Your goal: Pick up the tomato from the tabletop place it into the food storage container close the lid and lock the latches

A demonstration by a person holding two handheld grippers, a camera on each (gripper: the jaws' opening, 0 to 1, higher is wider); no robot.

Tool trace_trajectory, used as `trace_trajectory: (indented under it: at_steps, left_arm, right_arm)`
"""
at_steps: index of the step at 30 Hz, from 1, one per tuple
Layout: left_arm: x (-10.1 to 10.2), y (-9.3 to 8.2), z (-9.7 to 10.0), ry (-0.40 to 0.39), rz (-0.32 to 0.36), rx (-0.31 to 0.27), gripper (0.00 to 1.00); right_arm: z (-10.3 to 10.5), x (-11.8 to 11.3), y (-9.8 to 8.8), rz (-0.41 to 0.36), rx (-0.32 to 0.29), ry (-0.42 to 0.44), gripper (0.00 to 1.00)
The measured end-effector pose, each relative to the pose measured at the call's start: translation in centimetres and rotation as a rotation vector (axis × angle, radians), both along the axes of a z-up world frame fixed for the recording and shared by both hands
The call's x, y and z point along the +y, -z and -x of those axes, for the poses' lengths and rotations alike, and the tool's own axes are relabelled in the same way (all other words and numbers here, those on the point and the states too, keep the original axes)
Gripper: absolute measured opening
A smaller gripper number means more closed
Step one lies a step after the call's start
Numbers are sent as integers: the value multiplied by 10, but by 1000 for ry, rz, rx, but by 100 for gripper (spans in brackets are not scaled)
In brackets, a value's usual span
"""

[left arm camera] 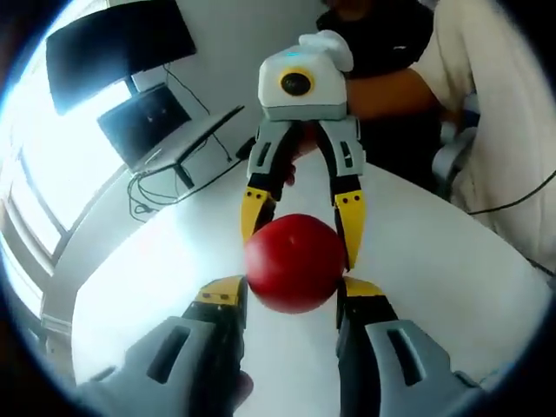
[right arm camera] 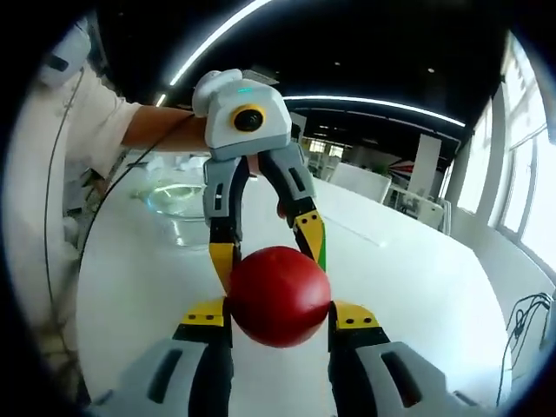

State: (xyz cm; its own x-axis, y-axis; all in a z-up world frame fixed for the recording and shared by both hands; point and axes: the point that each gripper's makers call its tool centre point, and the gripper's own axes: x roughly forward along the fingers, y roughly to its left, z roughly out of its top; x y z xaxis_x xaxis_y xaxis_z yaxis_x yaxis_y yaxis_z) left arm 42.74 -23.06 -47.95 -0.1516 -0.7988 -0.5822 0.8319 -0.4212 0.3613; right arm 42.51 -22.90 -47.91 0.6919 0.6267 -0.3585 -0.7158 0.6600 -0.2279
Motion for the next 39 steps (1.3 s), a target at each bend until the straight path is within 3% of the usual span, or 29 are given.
trace_trajectory:
  at_steps: [16, 39]
  left_arm:
    - [38, -44, -1, -50, 55, -64, 31]
    - [123, -74, 4, -178, 85, -112, 31]
  right_arm:
    - [-4, 37, -40, 52, -73, -72, 38]
    - [8, 126, -66, 85, -123, -248, 39]
